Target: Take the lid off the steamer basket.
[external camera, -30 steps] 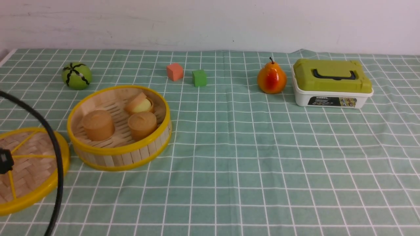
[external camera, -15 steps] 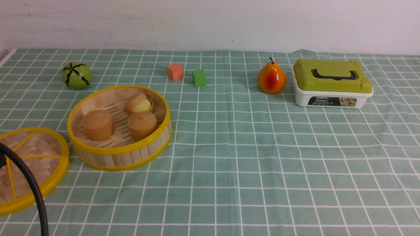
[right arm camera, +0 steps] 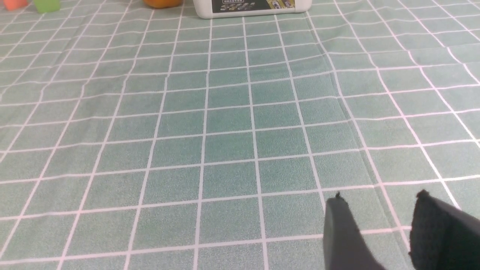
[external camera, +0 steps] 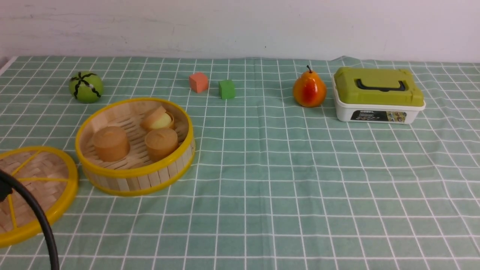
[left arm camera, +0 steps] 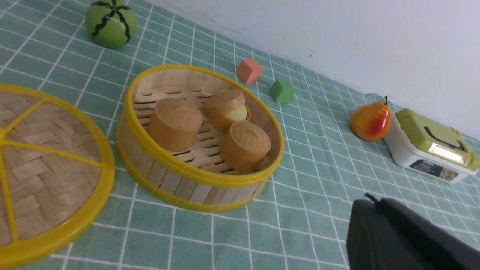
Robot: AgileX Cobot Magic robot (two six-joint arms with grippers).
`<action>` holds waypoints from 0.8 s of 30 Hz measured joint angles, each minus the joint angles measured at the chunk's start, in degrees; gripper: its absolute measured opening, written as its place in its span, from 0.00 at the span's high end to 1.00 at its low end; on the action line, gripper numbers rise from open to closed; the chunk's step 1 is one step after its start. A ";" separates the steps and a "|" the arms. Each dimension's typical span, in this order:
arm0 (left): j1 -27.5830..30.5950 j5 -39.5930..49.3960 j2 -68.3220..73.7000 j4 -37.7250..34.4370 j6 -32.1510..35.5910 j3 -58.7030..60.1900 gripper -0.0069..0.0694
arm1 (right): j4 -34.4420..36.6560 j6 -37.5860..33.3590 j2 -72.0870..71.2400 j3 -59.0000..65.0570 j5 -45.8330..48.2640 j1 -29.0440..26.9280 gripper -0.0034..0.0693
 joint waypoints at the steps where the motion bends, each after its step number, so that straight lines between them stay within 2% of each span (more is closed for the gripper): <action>1: -1.31 0.00 -0.84 1.94 -0.11 0.23 0.92 | 0.00 0.00 0.00 0.00 0.00 0.00 0.62; 4: -5.15 -0.17 -3.60 8.76 -2.56 1.46 0.92 | 0.00 0.00 0.00 0.00 0.00 0.00 0.62; 5: -7.56 -1.30 -5.26 12.88 -5.79 2.64 0.92 | 0.00 0.00 0.00 0.00 0.00 0.00 0.62; 7: -9.63 -2.92 -6.60 15.94 -8.89 4.42 0.92 | 0.00 0.00 0.00 0.00 0.00 0.00 0.62; 10: -15.43 -11.36 -9.71 30.05 -24.65 12.23 0.92 | 0.00 0.00 0.00 0.00 0.00 0.00 0.62; 11: -15.73 -11.74 -9.87 30.83 -25.59 12.69 0.92 | 0.00 0.00 0.00 0.00 0.00 0.00 0.62; 13: -19.09 -14.65 -12.08 39.31 -36.54 18.42 0.91 | 0.00 0.00 0.00 0.00 0.00 0.00 0.62; 15: -20.70 -14.97 -14.29 44.29 -41.87 21.50 0.91 | 0.00 0.00 0.00 0.00 0.00 0.00 0.62; 18: -21.58 -14.99 -18.28 47.71 -45.21 25.06 0.91 | 0.00 0.00 0.00 0.00 0.00 0.00 0.62; 24: -21.73 -10.69 -24.32 49.18 -44.79 27.05 0.90 | 0.00 0.00 0.00 0.00 0.00 0.00 0.62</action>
